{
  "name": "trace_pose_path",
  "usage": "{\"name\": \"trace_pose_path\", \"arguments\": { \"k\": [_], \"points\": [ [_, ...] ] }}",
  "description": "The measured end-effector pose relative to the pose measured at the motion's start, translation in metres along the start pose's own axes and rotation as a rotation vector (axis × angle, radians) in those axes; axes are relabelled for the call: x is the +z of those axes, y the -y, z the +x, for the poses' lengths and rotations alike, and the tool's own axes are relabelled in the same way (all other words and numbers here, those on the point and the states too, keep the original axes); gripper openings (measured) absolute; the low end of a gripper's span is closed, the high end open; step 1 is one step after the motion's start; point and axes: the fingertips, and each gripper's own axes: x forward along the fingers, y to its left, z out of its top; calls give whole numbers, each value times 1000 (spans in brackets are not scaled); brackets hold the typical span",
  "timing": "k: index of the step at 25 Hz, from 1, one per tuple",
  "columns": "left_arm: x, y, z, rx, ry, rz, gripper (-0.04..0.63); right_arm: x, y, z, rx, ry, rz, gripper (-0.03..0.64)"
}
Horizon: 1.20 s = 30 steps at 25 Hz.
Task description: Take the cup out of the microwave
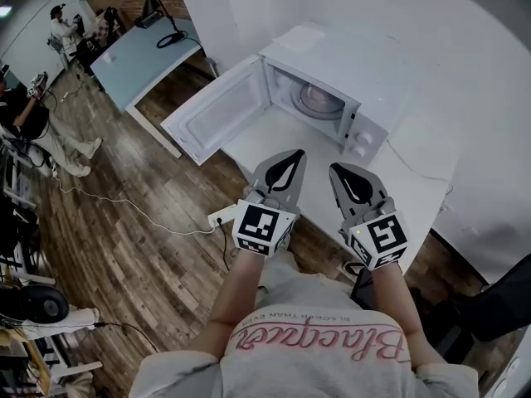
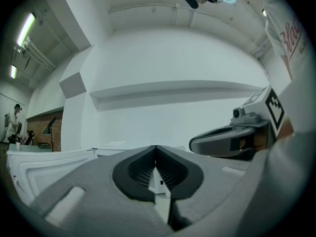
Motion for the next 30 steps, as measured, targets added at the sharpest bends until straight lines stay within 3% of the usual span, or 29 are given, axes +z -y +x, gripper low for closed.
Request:
{"name": "trace_pose_path", "arguments": {
  "k": [6,22,25,27,30],
  "points": [
    [-7,-22,26,-62,-11,20,5,-9,19,28,-57,-25,24,11],
    [-37,-72,64,-182,-54,-40,9,-25,35,92,-136,-79,59,11],
    [-42,-79,70,-204,-61,-51,84,-28,37,102,-154,-84,67,11],
    [-46,-86,73,-210,-56,-73,168,-30,37,108,-164,-90,69,11],
    [-53,-94,76,-236,-54,-86,172,-34,37,117,-189,-101,74,11]
  ]
}}
